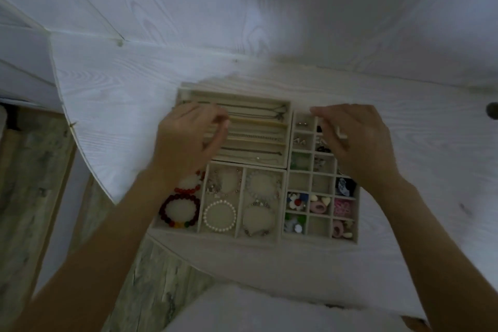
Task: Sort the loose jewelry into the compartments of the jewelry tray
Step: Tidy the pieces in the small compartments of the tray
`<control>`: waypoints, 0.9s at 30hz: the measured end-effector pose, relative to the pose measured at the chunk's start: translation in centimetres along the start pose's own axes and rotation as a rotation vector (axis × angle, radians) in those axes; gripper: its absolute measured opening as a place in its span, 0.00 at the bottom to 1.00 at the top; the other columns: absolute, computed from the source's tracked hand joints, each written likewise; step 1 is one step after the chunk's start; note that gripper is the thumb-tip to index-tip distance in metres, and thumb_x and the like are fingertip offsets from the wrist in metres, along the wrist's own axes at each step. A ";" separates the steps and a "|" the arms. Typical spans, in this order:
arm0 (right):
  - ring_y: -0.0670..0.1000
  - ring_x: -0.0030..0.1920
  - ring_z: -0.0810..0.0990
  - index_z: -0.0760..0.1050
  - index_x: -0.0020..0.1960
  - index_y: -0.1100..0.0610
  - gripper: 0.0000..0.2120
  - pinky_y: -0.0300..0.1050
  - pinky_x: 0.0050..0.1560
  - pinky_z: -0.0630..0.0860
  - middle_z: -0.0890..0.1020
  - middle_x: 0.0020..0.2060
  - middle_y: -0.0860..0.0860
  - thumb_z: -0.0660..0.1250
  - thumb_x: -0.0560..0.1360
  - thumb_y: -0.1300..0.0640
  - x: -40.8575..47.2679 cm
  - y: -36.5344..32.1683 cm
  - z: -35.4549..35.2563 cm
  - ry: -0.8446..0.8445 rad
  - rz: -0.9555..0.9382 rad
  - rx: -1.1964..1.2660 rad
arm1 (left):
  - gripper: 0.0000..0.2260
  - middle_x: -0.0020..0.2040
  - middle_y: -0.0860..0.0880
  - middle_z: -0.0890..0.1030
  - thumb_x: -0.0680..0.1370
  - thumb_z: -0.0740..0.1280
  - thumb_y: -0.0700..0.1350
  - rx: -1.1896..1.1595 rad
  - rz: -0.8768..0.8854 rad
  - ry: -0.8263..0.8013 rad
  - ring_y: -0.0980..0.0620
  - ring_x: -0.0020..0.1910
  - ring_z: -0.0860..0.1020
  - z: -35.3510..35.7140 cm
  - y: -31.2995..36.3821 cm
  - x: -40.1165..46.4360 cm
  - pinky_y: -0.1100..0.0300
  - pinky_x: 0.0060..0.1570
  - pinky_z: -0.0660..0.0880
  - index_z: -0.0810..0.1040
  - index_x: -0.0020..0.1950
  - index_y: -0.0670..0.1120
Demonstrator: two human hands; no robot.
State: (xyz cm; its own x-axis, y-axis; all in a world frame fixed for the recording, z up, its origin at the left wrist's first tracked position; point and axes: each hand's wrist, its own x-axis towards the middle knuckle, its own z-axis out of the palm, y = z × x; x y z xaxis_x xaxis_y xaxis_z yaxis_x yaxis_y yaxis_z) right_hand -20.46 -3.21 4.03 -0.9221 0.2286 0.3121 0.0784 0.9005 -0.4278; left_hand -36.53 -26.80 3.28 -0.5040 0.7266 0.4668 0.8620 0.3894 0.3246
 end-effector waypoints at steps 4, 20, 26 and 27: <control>0.55 0.38 0.80 0.81 0.50 0.59 0.11 0.47 0.46 0.71 0.84 0.40 0.54 0.60 0.78 0.58 -8.7 1.6 -5.3 -0.013 0.109 -0.176 | 0.10 0.39 0.48 0.82 0.78 0.62 0.42 -0.291 -0.097 0.055 0.55 0.38 0.78 3.2 10.6 0.3 0.67 0.42 0.70 0.82 0.45 0.40; 0.58 0.53 0.76 0.76 0.61 0.55 0.15 0.48 0.49 0.73 0.75 0.56 0.56 0.67 0.75 0.56 -25.5 22.8 -14.1 0.046 0.841 -0.089 | 0.15 0.52 0.47 0.79 0.73 0.67 0.51 -0.195 -0.072 -0.552 0.46 0.50 0.77 21.8 35.6 3.3 0.57 0.43 0.75 0.80 0.56 0.47; 0.57 0.51 0.76 0.79 0.53 0.58 0.09 0.48 0.47 0.72 0.77 0.51 0.56 0.67 0.75 0.56 -24.6 24.8 -13.4 -0.004 0.773 0.006 | 0.15 0.51 0.45 0.79 0.67 0.73 0.47 -0.073 -0.182 -0.504 0.43 0.48 0.76 23.4 37.3 2.5 0.55 0.43 0.76 0.82 0.52 0.45; 0.57 0.50 0.77 0.80 0.51 0.58 0.08 0.47 0.46 0.72 0.78 0.50 0.56 0.68 0.74 0.57 -24.9 25.2 -13.7 0.003 0.772 0.043 | 0.15 0.52 0.45 0.79 0.67 0.73 0.46 -0.076 -0.201 -0.500 0.43 0.49 0.75 23.4 37.7 2.5 0.55 0.45 0.75 0.82 0.52 0.45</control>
State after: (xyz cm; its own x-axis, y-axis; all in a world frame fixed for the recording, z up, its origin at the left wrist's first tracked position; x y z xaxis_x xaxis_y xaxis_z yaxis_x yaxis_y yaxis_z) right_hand 9.64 18.85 -2.88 -0.6110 0.7870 -0.0857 0.6841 0.4705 -0.5573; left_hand -4.04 2.99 -2.57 -0.5555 0.8298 -0.0527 0.7356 0.5200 0.4341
